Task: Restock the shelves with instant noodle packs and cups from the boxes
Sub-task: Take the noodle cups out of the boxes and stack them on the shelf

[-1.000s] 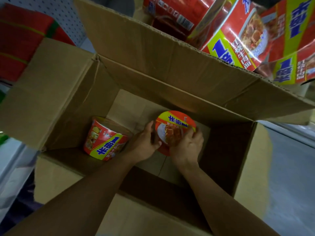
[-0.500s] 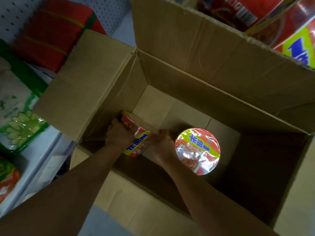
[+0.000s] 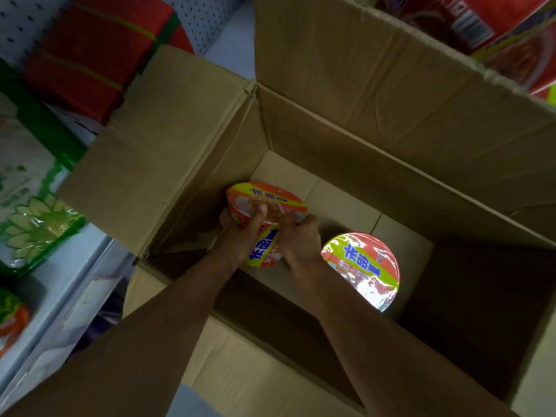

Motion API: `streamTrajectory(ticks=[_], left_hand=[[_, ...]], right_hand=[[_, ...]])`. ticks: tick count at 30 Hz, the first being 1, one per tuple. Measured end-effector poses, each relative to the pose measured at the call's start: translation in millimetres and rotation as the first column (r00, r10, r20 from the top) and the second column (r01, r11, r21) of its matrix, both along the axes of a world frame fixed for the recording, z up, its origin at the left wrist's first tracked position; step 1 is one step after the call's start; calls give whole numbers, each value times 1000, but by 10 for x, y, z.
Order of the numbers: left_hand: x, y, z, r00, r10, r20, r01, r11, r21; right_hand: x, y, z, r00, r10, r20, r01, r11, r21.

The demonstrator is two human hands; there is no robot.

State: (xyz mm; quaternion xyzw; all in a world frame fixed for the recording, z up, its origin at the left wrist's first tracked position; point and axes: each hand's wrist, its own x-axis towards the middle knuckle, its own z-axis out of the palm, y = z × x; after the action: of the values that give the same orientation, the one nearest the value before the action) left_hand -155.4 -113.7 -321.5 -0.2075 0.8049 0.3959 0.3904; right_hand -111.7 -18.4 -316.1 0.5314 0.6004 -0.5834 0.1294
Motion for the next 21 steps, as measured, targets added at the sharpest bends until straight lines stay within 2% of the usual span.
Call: streamTrajectory(ticks=[3,5,7,12,17,21], left_hand=[[-5,199,1,995,98,-21,-94,984,152],[19,297,0,992,126,18,-127,973,194],[59,343,-9,989,137,57,-145,975,170],[107,341,-23,972,231,49,-237,951,197],[155,328,32,941,325,92,-337,926,172],[239,342,110,926,358,118,-372,917,144]], right_hand=[[0,120,12,998,18,-58,-14,997,79],[24,163,-8,996,60,-73,-51,992,118],[76,196,-53,988,110,-111,-94,986,139],[183,260,-30,968,185,-168,-149,967,208],[466,399,113,961,234,-148,-190,946,263],[819,572,169,964,258,-61,-208,880,426]])
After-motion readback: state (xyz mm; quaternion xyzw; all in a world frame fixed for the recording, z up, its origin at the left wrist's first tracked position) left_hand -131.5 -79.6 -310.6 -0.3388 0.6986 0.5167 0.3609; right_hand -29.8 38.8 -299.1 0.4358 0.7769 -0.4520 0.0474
